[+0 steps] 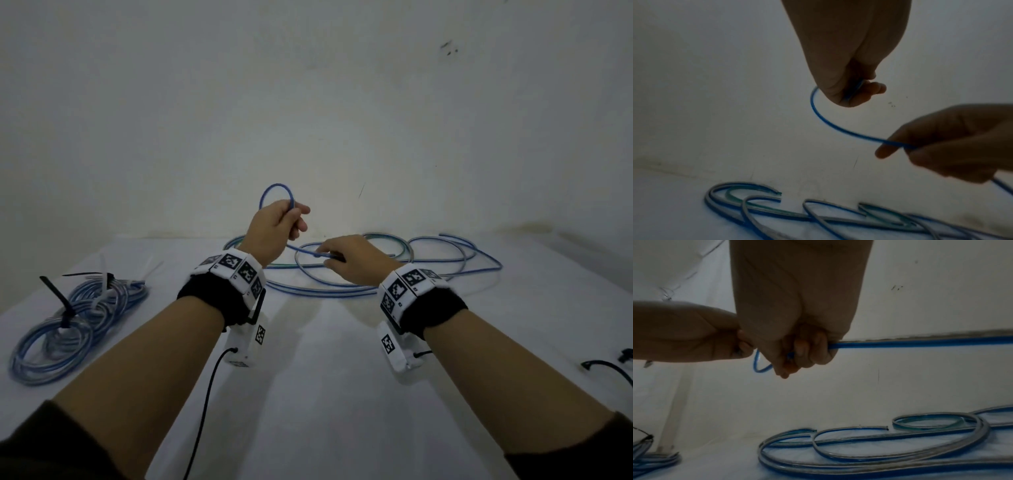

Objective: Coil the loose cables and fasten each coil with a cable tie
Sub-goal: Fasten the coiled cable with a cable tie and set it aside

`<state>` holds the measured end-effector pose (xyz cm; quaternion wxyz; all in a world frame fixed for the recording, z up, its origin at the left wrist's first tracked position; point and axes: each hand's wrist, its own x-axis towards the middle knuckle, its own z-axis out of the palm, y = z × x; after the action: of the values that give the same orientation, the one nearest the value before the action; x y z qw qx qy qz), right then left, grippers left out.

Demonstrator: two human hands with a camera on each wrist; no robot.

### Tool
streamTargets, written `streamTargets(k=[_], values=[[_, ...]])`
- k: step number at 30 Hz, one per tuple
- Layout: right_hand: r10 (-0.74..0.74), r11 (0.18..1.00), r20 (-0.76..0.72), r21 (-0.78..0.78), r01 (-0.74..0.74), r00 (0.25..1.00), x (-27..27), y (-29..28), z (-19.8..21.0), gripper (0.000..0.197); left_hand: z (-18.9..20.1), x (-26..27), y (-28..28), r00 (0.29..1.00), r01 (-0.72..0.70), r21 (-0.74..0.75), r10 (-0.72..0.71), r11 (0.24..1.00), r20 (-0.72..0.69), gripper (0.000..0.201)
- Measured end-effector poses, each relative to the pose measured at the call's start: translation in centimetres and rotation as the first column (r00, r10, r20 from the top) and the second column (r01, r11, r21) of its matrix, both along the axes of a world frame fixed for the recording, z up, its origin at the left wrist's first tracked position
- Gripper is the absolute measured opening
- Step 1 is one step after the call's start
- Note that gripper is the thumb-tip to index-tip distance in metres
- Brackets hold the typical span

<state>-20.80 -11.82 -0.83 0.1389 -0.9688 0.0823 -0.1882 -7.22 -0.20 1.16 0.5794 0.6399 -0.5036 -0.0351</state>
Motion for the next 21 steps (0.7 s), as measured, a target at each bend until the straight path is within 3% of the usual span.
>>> streamTargets(k=[4,8,11,14,19,21], values=[[0.07,0.997,0.005,-0.03,-0.07,0.998,0.5,0.7,0.3,0.021,-1.3,0.2,0.5,0.986,-0.056,0.176,0.026,0.983,0.165,0.024],[0.023,0.993,0.224,0.108,-0.048,0.974,0.3,0.1,0.7,0.011,-1.7,0.2,1.2,0.983,-0.057,0.37,-0.013,0.927,0.184,0.027],[-0.04,0.999,0.286,-0.018,0.047,0.957,0.2,-0.4,1.0,0.006,-2.0,0.3,1.4,0.991,0.067,0.4,-0.107,0.914,0.078,0.035],[-0.153,0.967,0.285,-0.155,0.203,0.946,0.2,-0.3,1.1,0.014,-1.8,0.0,1.4,0.983,0.181,0.374,-0.162,0.91,-0.081,0.041],[-0.138,0.99,0.229,0.006,0.14,0.964,0.3,-0.2,0.6,0.02,-0.9,-0.5,1.4,0.967,0.253,0.411,-0.22,0.876,-0.127,0.041],[-0.119,0.991,0.251,0.097,0.098,0.961,0.5,-0.5,0.3,0.02,-0.8,-0.7,1.5,0.942,0.32,0.381,-0.246,0.868,-0.231,0.042]])
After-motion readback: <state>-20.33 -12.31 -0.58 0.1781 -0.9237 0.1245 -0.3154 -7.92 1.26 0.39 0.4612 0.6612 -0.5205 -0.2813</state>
